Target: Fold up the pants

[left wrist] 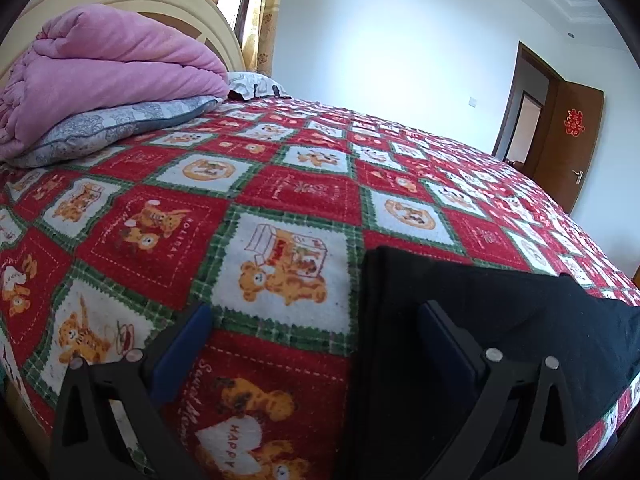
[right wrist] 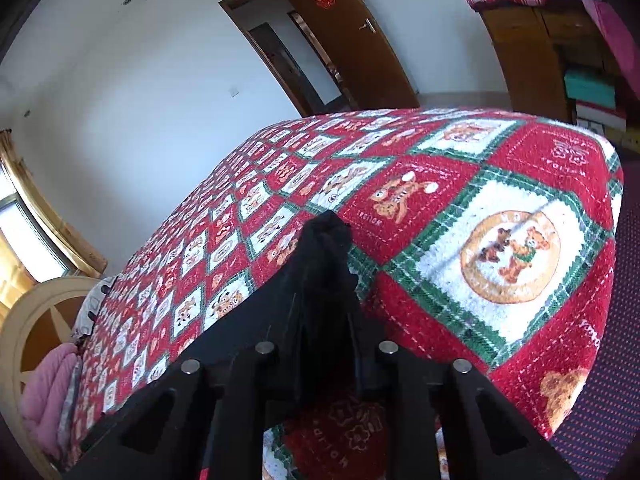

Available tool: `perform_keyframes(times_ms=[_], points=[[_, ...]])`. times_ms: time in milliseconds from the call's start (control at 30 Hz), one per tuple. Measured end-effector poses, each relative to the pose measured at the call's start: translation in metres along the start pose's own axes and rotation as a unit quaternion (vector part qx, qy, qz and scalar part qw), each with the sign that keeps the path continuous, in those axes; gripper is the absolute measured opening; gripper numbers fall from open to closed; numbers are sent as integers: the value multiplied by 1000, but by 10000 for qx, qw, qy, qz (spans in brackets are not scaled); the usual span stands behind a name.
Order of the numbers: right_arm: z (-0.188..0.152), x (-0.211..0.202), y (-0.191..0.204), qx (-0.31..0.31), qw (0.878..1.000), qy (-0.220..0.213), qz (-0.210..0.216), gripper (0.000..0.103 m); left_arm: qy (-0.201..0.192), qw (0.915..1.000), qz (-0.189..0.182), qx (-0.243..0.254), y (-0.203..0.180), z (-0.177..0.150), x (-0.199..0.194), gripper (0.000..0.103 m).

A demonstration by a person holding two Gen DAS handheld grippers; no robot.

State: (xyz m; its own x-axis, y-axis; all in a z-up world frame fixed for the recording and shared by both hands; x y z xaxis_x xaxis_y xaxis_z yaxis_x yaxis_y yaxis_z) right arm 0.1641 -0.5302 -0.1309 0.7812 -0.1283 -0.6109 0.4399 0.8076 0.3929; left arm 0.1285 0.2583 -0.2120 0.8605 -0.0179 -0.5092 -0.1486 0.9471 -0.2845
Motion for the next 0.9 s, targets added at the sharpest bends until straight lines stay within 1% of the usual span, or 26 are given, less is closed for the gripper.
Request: perform_keyframes(times_ms=[167, 300, 433, 500, 633, 767, 900], points=[[2, -3, 8, -149, 9997, -163, -94, 12, -10, 10000, -11, -22, 1, 0, 0, 103], [4, -19, 29, -587, 9972, -455, -86, 11, -11, 10000, -11, -23, 1, 0, 0, 103], [2, -36, 58, -1029, 9924, -677, 68, 11, -13, 10000, -15, -23, 1, 0, 0, 103], [-1, -44, 77, -1275, 9886, -783, 173, 11, -14, 10000, -15, -24, 1, 0, 0, 103], [-17, -57, 120, -1861, 9773, -917, 428, 11, -16, 10000, -15, -24, 1, -1, 0, 103], [-40, -68, 163, -2394, 9634, -945, 752, 11, -20, 10000, -16, -25, 1, -1, 0, 103], [-63, -72, 198, -2754, 9519, -846, 1046, 11, -22, 10000, -18, -26, 2, 0, 0, 103]])
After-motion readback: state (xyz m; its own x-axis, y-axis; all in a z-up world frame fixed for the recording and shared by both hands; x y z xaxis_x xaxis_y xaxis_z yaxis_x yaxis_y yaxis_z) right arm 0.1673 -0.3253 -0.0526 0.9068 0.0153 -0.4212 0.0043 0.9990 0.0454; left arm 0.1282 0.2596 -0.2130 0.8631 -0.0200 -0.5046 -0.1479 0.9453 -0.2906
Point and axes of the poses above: each gripper's, at about its wrist camera, not at the fingertips, and x roughly the way its jaws point, y to its left, z to its top, the point moved 5 cm from there along x, roughly the way its jaws point, and after that the axes turned 9 degrees about -z, right-handed, at the moved point
